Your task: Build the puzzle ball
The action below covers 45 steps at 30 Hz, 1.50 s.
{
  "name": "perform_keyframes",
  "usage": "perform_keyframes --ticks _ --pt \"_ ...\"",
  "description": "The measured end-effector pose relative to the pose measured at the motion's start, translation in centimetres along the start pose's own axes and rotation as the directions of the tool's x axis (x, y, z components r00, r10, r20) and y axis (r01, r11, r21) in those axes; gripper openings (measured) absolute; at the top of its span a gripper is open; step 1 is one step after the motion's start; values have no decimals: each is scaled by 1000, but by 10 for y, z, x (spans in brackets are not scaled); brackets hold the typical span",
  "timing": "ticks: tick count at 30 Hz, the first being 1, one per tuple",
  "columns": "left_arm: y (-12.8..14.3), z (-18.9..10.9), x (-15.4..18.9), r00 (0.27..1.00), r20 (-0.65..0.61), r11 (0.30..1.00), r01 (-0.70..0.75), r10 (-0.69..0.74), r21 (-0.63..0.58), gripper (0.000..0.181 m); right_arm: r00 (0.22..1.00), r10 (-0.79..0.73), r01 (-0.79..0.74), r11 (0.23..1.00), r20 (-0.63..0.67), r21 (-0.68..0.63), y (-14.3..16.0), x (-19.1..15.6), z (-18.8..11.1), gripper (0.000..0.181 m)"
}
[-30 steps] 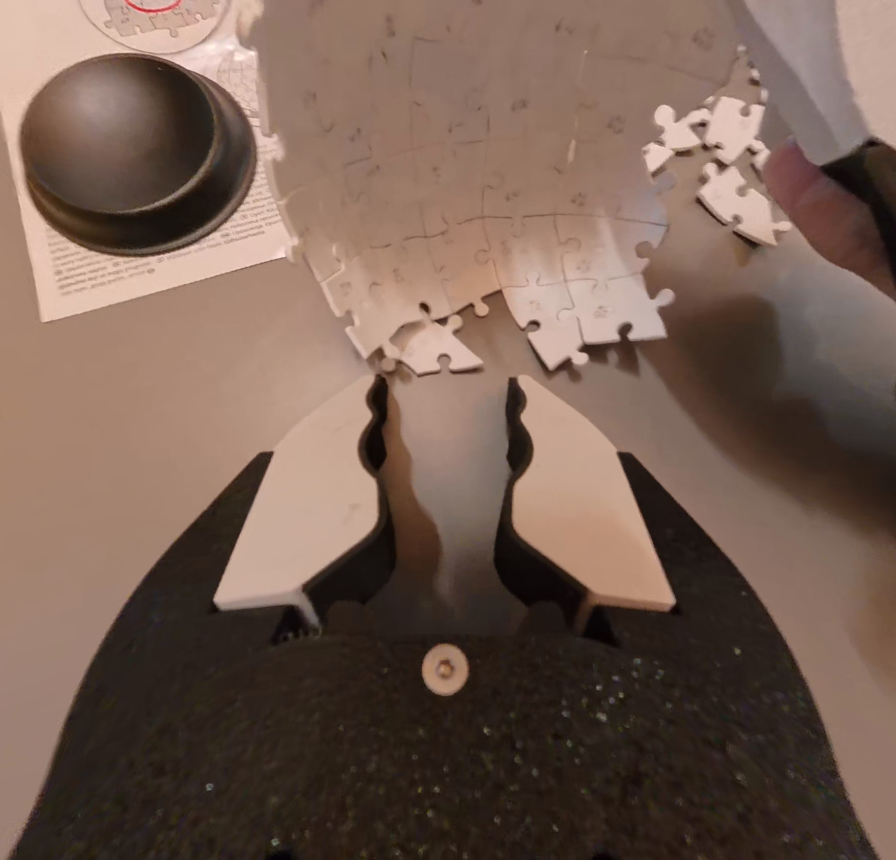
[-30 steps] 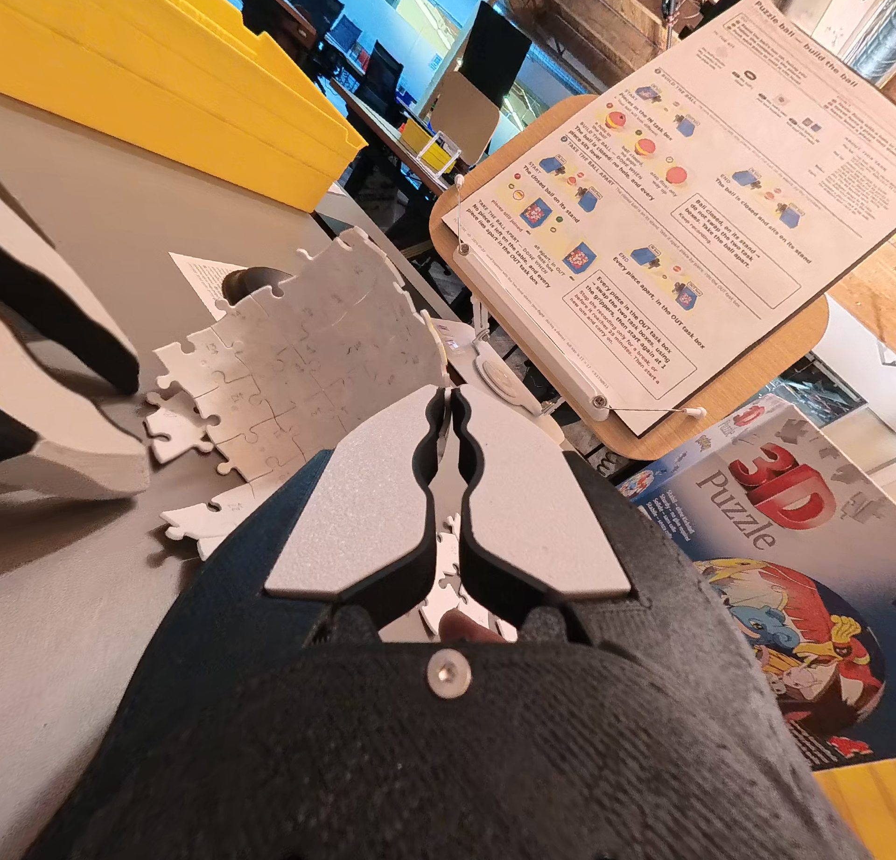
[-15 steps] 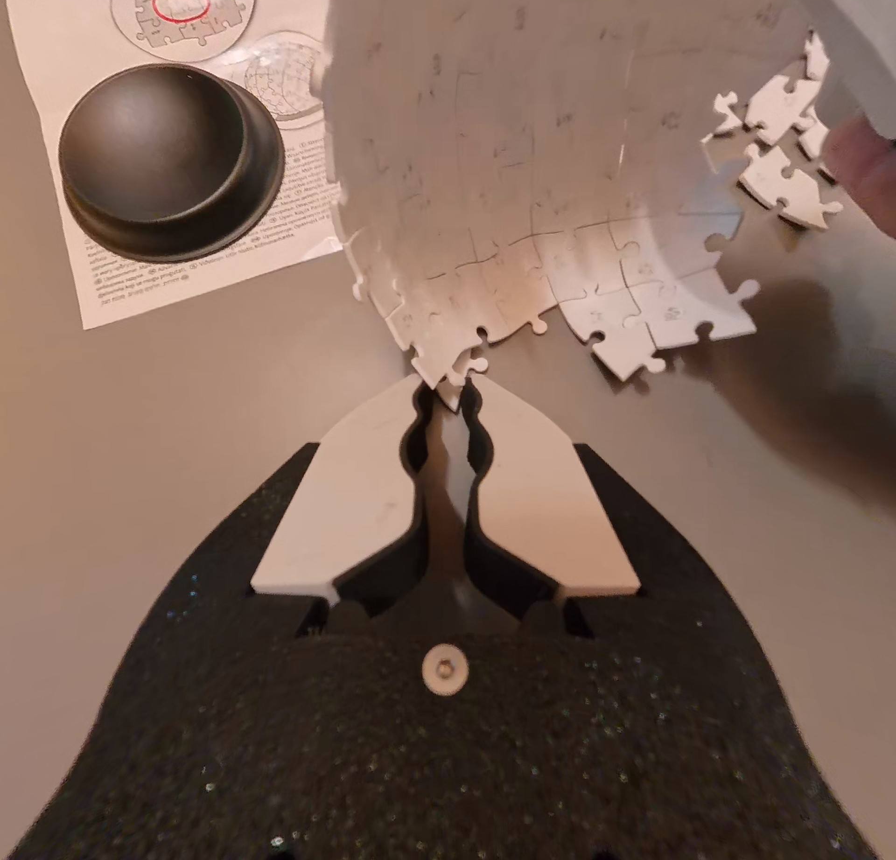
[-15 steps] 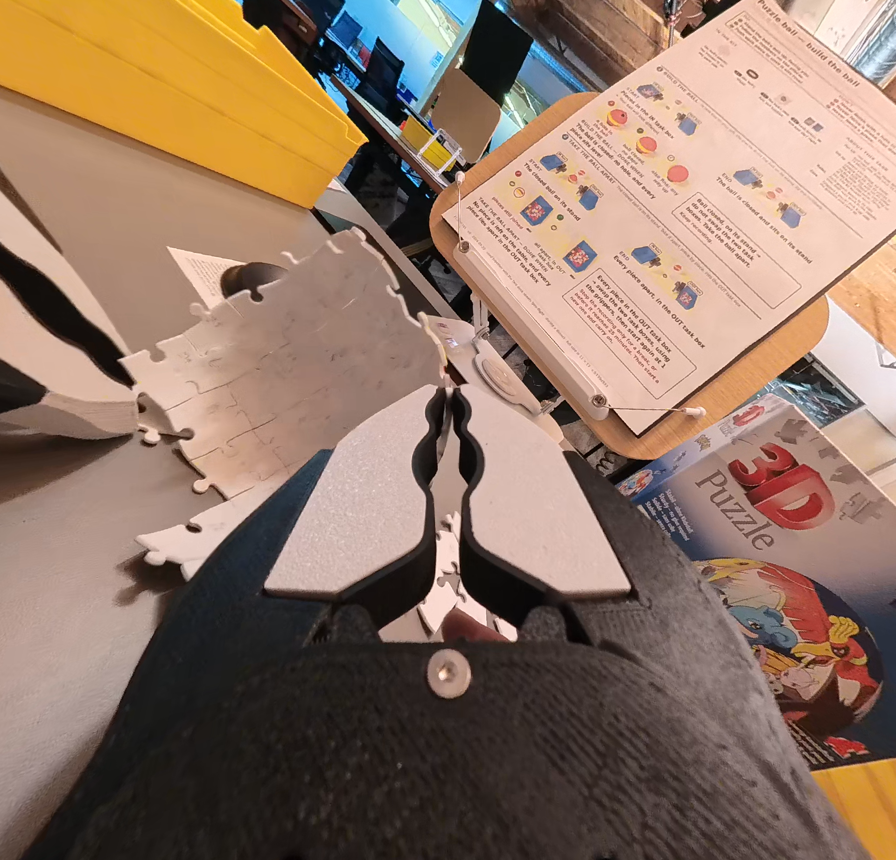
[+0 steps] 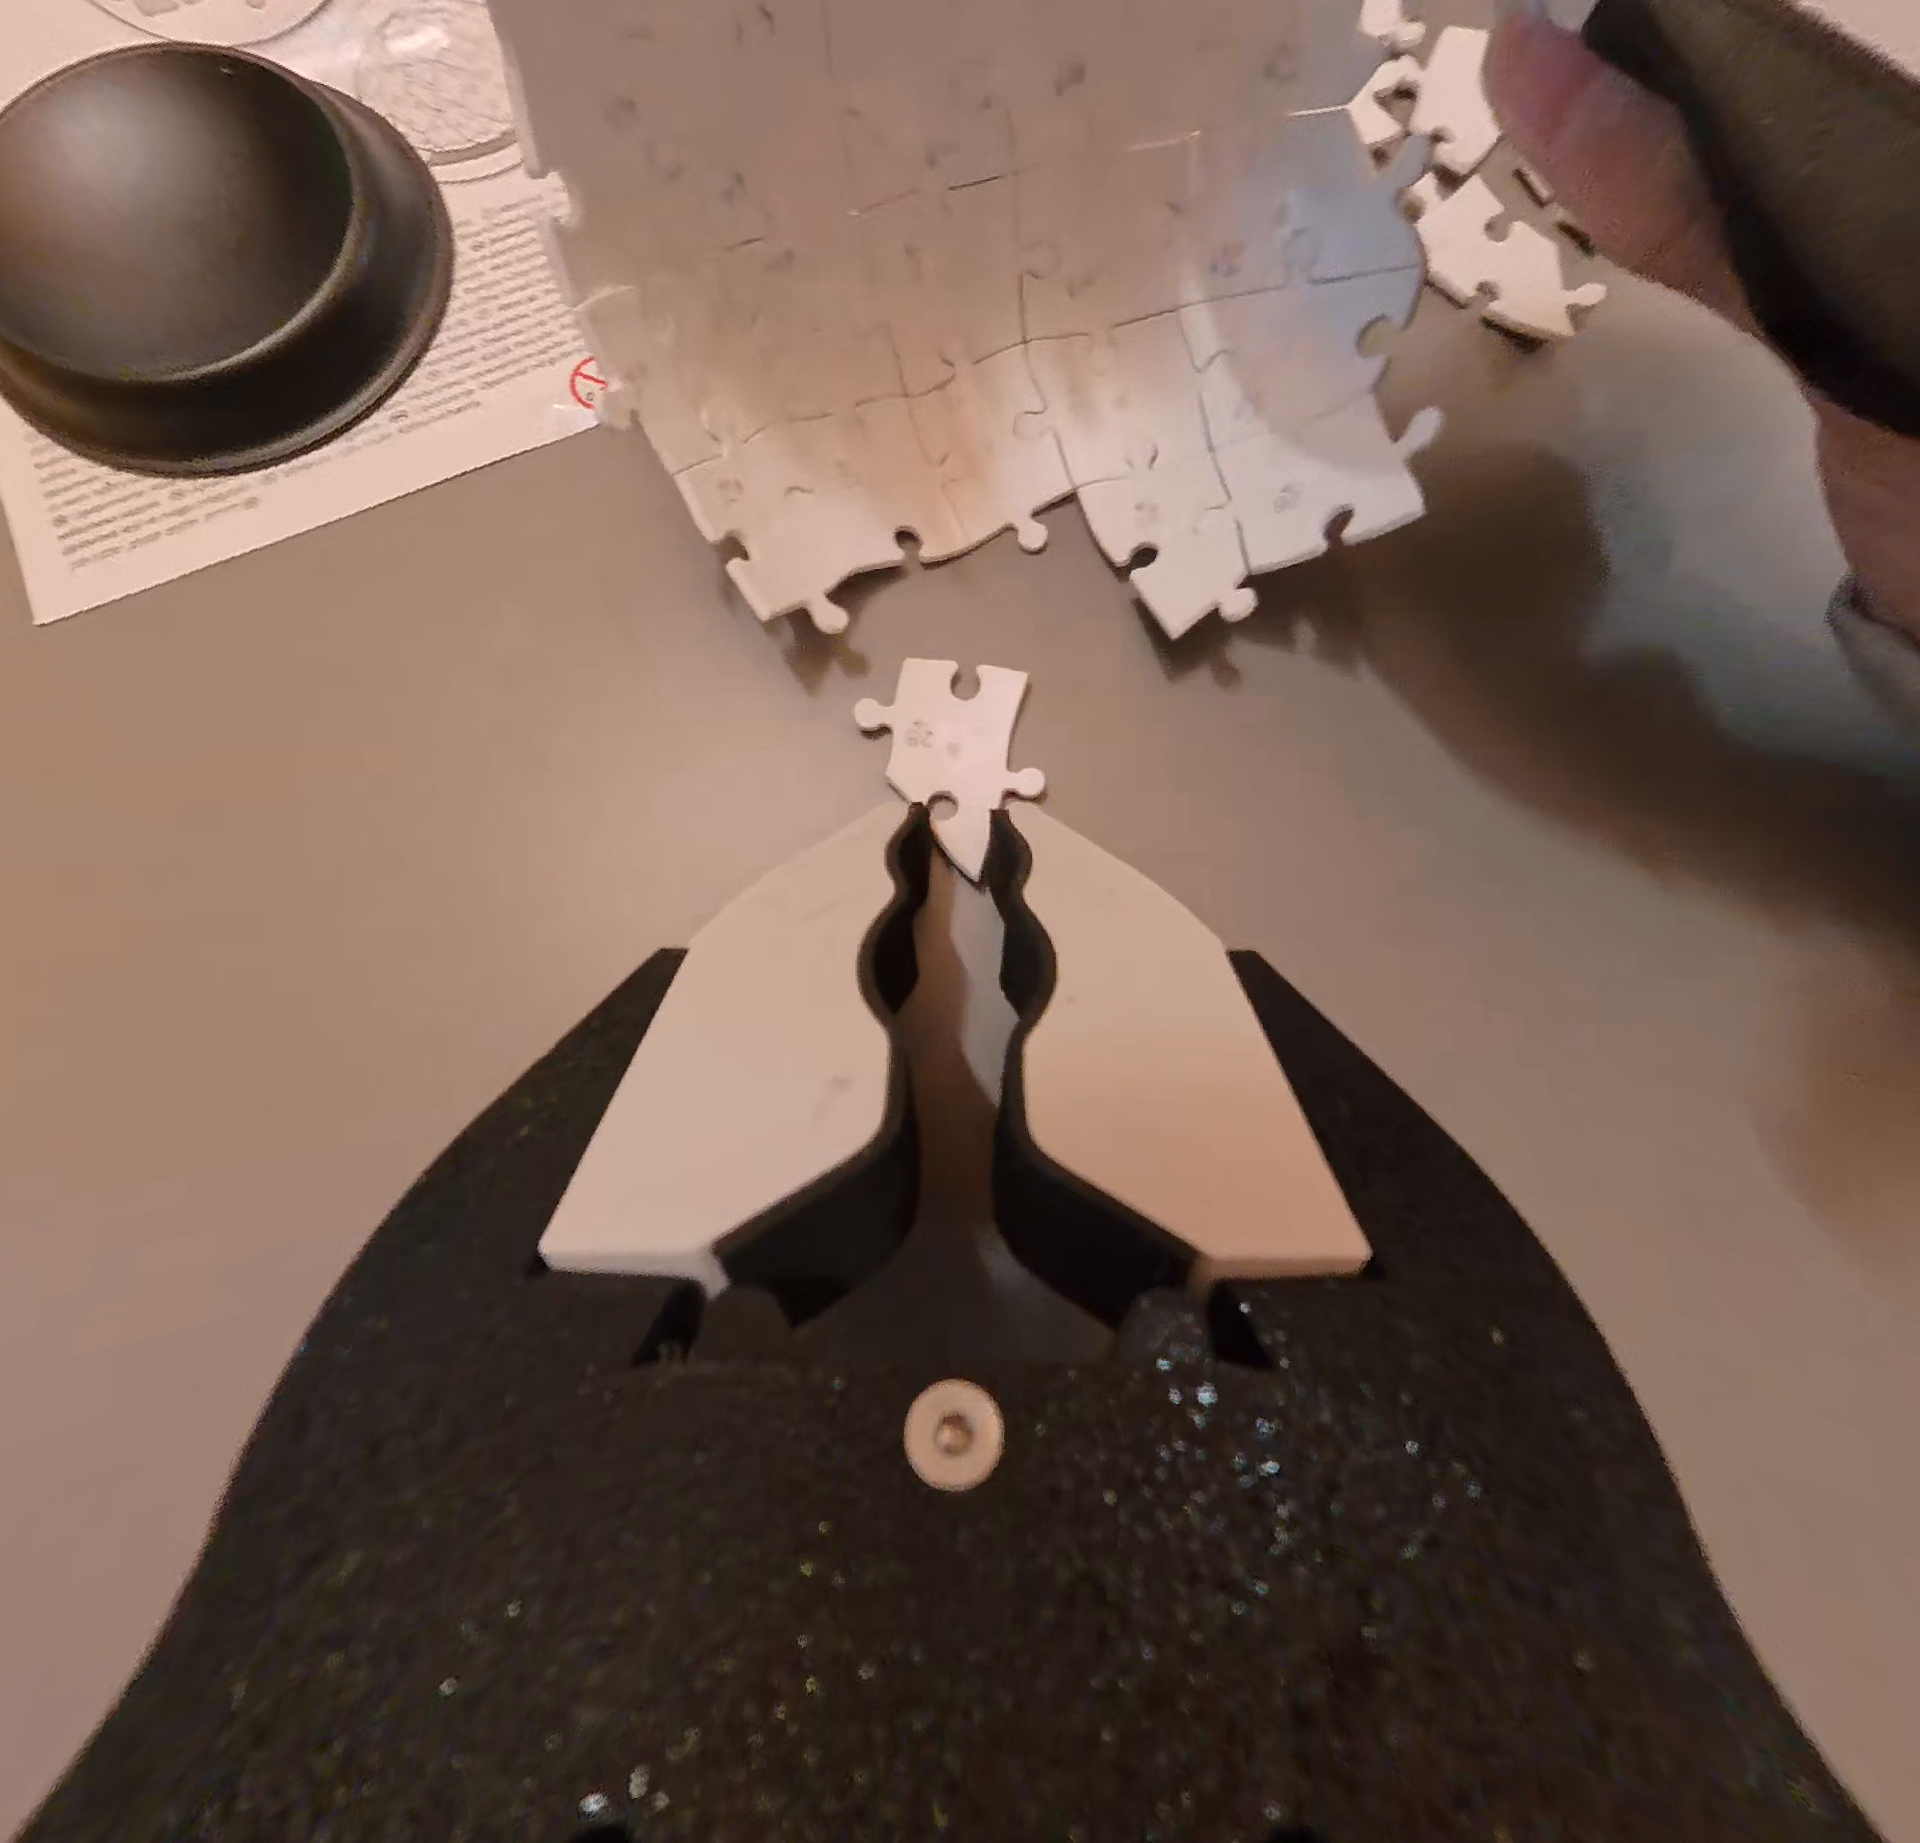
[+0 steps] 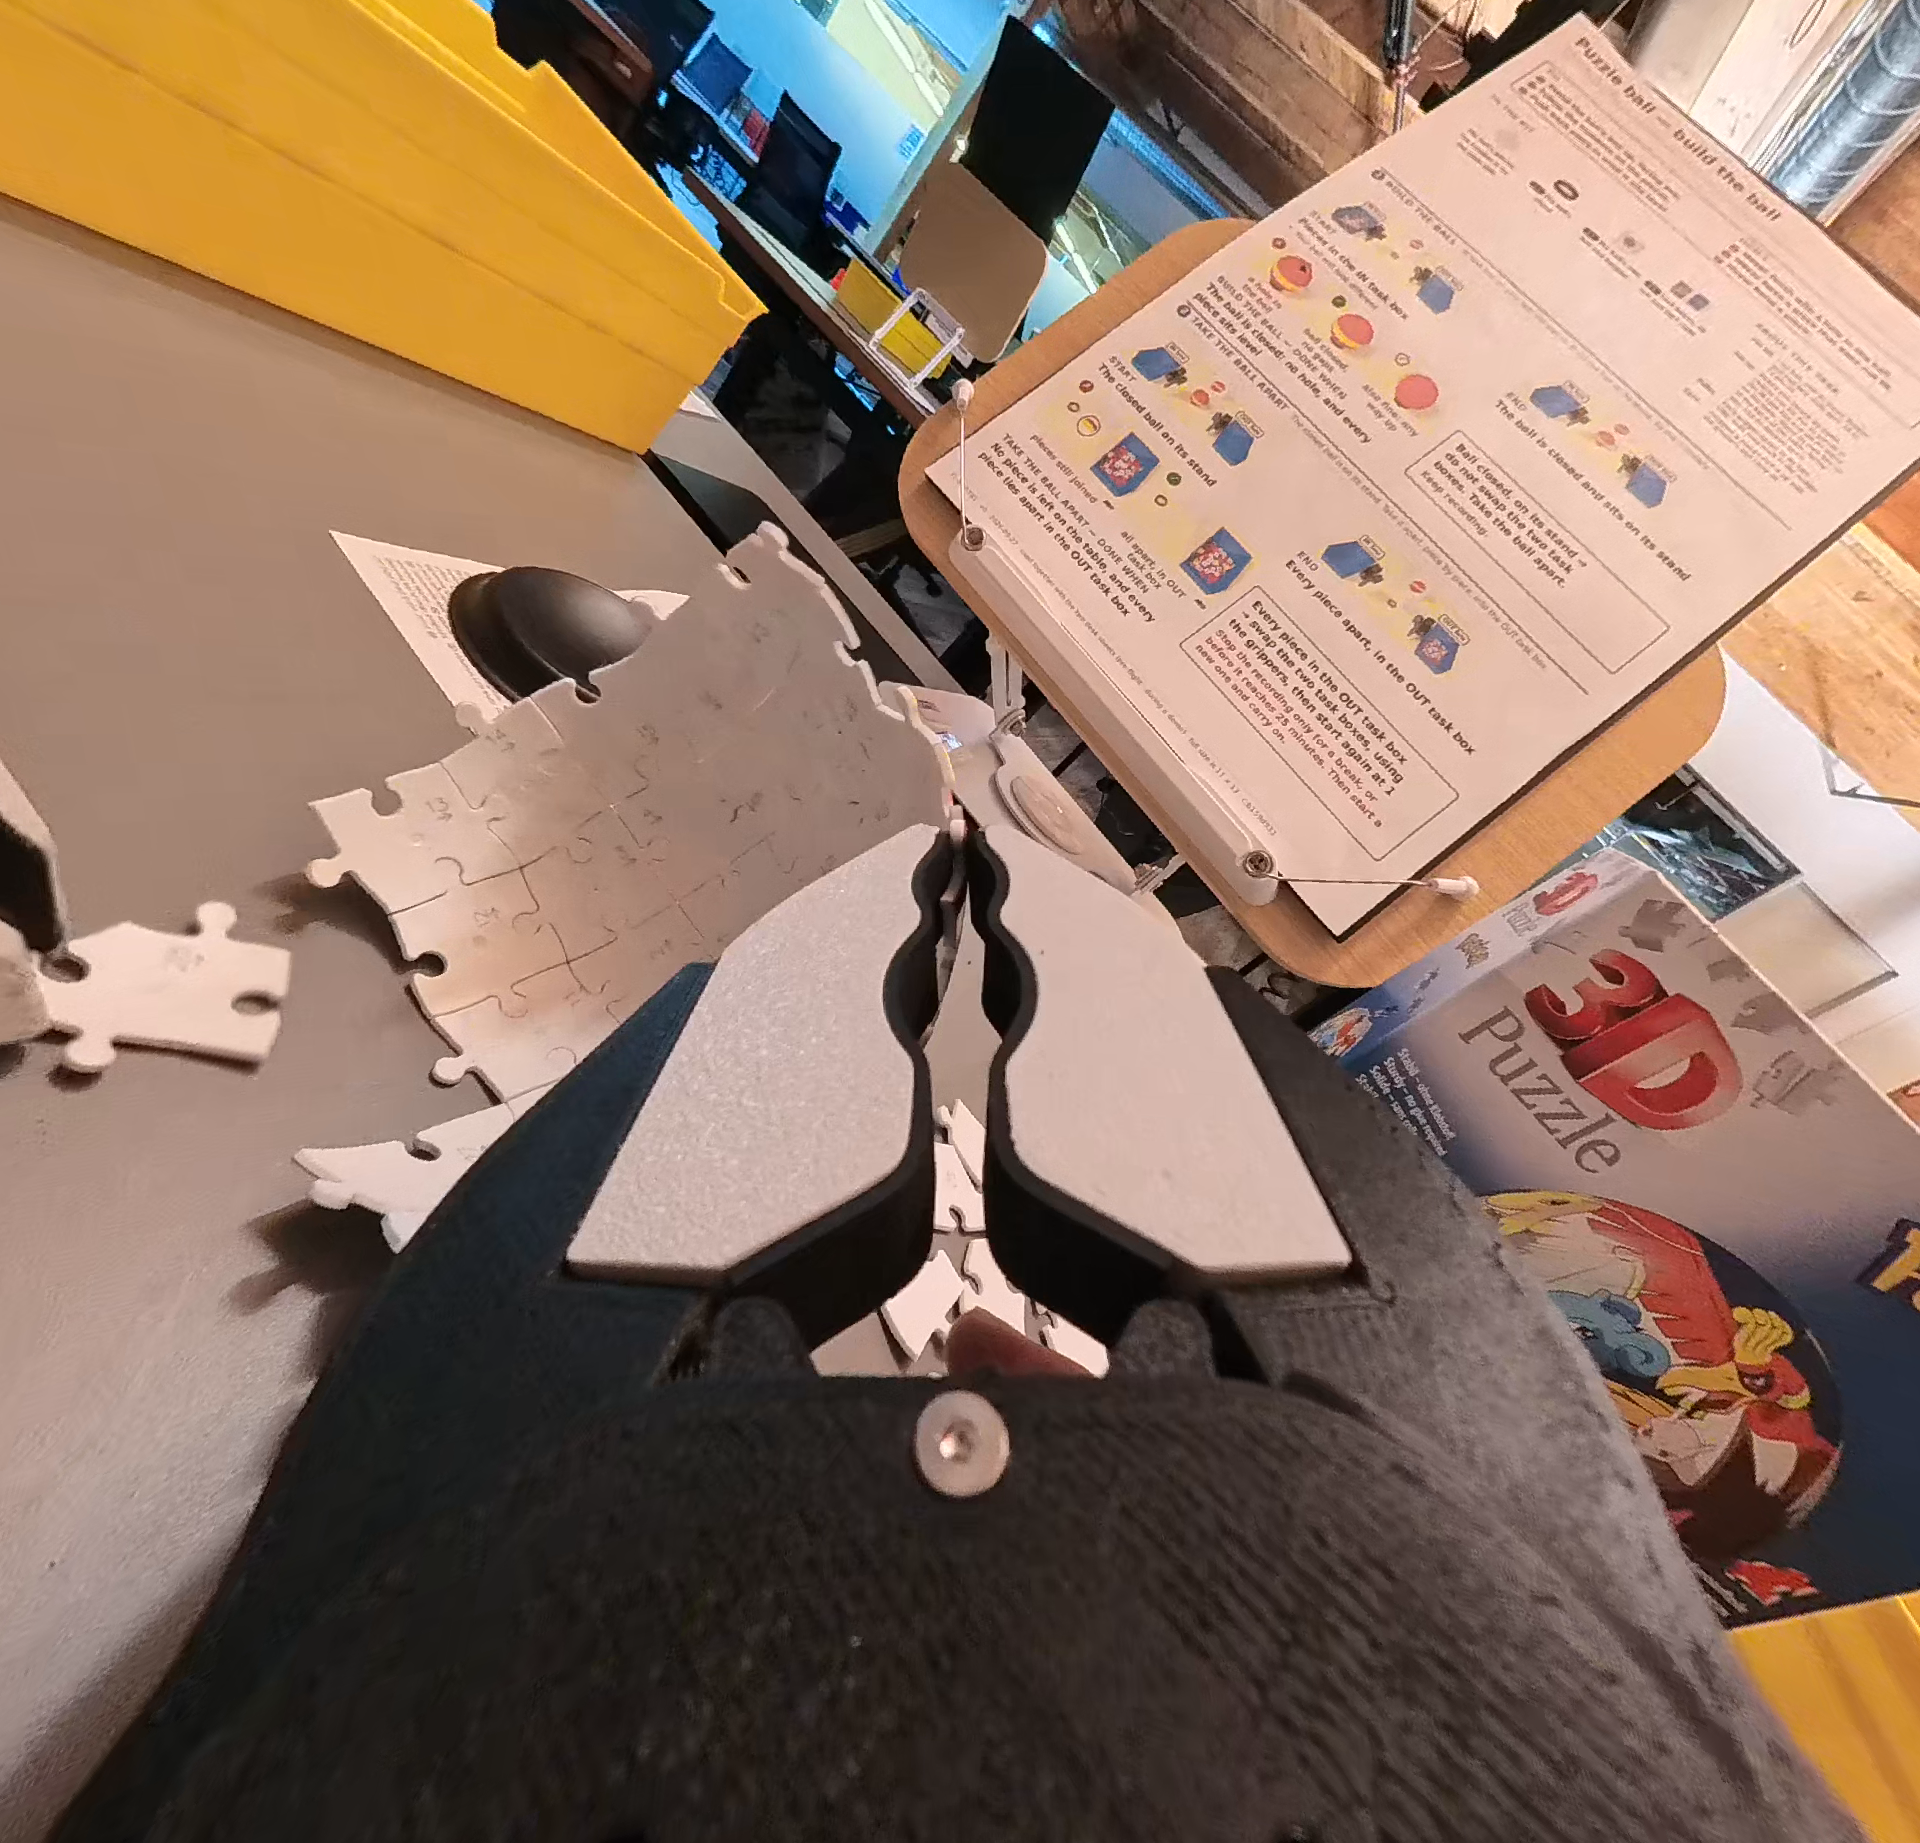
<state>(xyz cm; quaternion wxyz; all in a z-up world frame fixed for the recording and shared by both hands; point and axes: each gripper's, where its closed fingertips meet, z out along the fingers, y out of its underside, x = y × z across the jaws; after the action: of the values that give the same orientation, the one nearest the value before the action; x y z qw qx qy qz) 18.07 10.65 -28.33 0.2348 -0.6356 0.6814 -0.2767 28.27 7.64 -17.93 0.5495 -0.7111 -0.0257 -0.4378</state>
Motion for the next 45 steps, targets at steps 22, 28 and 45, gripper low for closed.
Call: perform_keyframes --ticks 22,28,45 --pt "-32 11 26 994 -29 986 105 -102 129 16 1000 -6 6 1000 1 7 0 -1 0 3" --pt "-31 6 28 998 -64 992 -1 9 128 19 1000 -12 12 1000 0 8 0 -2 0 3" --pt "-53 28 14 975 -100 979 -194 199 60 0 999 -38 39 999 -13 27 -4 -3 -1 3"
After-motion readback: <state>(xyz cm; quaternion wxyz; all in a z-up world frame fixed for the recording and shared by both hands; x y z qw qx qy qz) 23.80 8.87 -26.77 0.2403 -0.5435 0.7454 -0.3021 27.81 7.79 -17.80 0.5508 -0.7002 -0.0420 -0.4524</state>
